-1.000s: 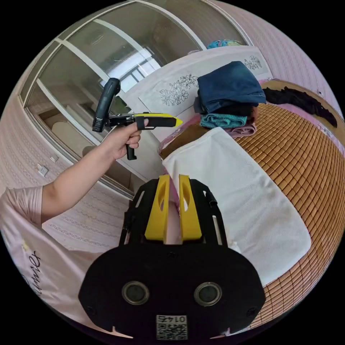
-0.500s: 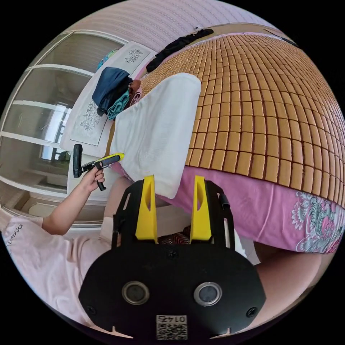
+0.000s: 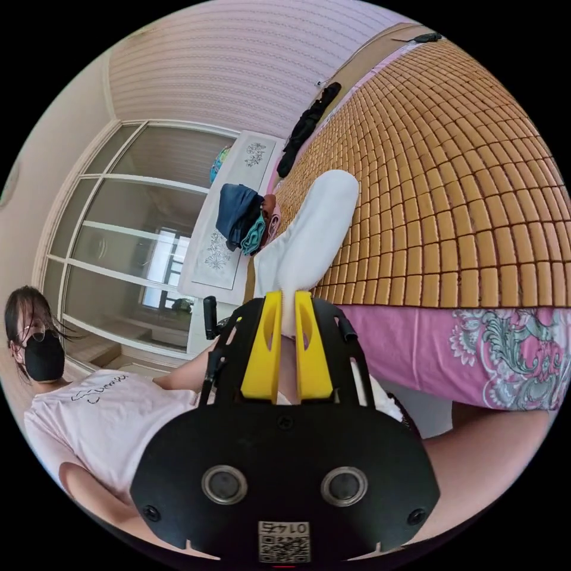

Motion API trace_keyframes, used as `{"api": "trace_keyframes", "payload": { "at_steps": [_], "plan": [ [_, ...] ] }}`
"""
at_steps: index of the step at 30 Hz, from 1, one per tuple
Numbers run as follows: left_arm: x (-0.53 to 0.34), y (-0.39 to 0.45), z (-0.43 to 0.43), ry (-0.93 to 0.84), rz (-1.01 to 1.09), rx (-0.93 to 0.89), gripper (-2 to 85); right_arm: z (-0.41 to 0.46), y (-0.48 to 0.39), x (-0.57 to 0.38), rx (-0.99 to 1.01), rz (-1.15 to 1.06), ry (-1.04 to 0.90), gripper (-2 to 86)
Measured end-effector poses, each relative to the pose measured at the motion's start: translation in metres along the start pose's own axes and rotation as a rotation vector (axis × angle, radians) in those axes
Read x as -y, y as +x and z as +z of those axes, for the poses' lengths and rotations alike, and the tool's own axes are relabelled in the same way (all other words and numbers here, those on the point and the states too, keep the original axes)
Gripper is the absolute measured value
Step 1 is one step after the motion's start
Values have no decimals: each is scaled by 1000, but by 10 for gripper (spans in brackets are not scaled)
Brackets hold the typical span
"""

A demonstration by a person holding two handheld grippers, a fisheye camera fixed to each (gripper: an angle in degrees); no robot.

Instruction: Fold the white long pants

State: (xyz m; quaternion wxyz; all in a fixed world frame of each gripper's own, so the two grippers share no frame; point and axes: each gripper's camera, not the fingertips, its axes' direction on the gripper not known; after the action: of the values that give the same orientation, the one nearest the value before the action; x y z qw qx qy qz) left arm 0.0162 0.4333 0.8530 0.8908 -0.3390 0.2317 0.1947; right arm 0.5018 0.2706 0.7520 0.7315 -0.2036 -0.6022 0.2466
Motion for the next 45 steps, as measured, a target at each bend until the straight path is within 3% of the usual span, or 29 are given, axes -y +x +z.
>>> {"api": "trace_keyframes", "payload": {
  "at_steps": [4, 7, 9, 12, 17, 20, 22, 23, 27, 33, 45],
  "plan": [
    [-5, 69, 27, -36, 138, -169, -2, -73, 16, -21, -219, 120, 59, 14],
    [-9, 120, 39, -68, 281, -110, -7, -109, 7, -34, -453, 187, 161, 3],
    [-14, 140, 33, -36, 338, -2, -8, -98, -18, -28, -578, 101, 142, 0],
    [-23, 172, 11, 65, 493, 153, -8, -22, -61, 1, -663, -140, -65, -2],
    [-18, 209, 26, -12, 614, 82, -8, 170, -121, 61, -803, -516, -448, -3],
    [-18, 221, 27, 58, 667, 93, -9, 245, -143, 92, -1001, -679, -514, -4],
    [-15, 224, 33, 54, 687, 97, -9, 278, -140, 110, -1085, -682, -527, -4],
    [-11, 223, 44, 8, 681, 95, -9, 303, -124, 120, -1116, -631, -636, -4],
    [-6, 214, 65, 1, 683, 67, -8, 329, -119, 127, -1148, -681, -684, -4],
    [-7, 213, 63, -3, 716, 75, -9, 335, -132, 166, -1026, -615, -913, -5],
    [0, 206, 64, -36, 697, 69, -10, 337, -109, 197, -1020, -467, -927, -7]
  ]
}}
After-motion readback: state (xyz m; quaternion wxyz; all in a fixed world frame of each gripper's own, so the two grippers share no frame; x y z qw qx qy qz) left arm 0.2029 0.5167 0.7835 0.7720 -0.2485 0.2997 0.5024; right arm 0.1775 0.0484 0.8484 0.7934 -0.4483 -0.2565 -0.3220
